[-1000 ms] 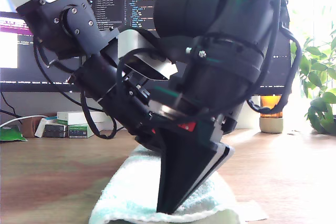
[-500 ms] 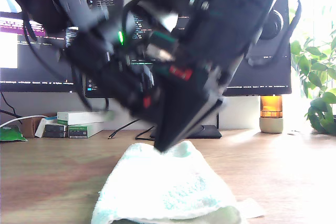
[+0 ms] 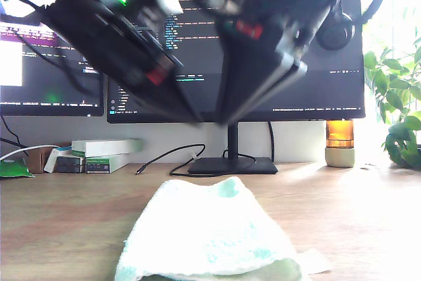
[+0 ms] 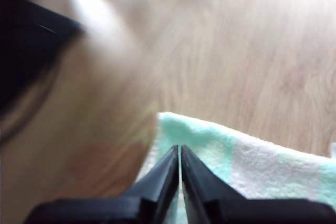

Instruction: Fold the tea towel to a neat square and place it to the right

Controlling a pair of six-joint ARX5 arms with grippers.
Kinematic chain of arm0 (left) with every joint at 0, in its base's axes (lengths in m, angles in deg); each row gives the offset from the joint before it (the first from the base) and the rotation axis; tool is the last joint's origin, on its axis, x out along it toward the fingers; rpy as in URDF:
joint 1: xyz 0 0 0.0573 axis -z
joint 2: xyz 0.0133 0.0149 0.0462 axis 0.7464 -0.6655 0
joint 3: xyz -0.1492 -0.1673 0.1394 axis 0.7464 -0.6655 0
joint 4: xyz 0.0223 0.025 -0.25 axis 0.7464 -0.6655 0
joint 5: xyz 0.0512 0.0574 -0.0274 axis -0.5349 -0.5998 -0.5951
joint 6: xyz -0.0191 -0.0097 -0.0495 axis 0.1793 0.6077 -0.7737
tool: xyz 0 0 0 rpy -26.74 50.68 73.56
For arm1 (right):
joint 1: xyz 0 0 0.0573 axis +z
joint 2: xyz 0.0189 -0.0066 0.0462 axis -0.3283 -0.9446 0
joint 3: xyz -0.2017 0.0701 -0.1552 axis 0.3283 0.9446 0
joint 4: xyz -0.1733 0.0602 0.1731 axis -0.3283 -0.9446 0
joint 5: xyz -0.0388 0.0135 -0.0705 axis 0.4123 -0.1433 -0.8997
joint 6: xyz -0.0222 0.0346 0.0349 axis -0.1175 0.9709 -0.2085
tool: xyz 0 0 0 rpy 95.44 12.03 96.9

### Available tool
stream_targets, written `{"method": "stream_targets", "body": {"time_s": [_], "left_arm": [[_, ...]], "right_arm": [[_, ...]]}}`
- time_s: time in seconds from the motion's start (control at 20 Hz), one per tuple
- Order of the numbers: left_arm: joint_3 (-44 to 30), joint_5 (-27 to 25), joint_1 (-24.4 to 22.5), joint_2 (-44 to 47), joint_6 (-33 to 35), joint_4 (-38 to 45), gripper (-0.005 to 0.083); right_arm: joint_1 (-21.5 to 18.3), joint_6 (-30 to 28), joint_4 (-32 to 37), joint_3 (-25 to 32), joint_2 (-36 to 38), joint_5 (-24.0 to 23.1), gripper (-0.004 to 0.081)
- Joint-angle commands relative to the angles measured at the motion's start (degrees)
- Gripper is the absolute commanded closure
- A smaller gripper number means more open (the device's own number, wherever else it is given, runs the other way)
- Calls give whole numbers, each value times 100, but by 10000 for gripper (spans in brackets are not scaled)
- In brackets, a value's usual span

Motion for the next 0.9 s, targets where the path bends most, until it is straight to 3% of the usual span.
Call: {"method": "stream_targets", "body": {"time_s": [0.0, 0.15, 0.35, 0.5, 0.65, 0.85], "left_arm": [[-468, -26, 44, 271, -144, 356, 793], [-1163, 42, 46, 697, -389, 1047, 793], [-2059, 468, 46, 828, -662, 2009, 793], [-2573, 623, 57, 811, -925, 2857, 793], [-2629, 695, 57, 592, -881, 2990, 793], [-2627, 861, 57, -195, -1010, 3497, 793]], "right_arm": [[-13, -105, 155, 420, 374, -9, 781], [-13, -107, 529, 1034, 1097, -13, 781], [68, -463, 494, 1740, 2262, -278, 781], [361, -1292, -144, 1945, 2804, -1021, 782], [586, -2201, -852, 1969, 2881, -949, 781], [850, -3154, -1012, 1969, 2820, -933, 781]]}}
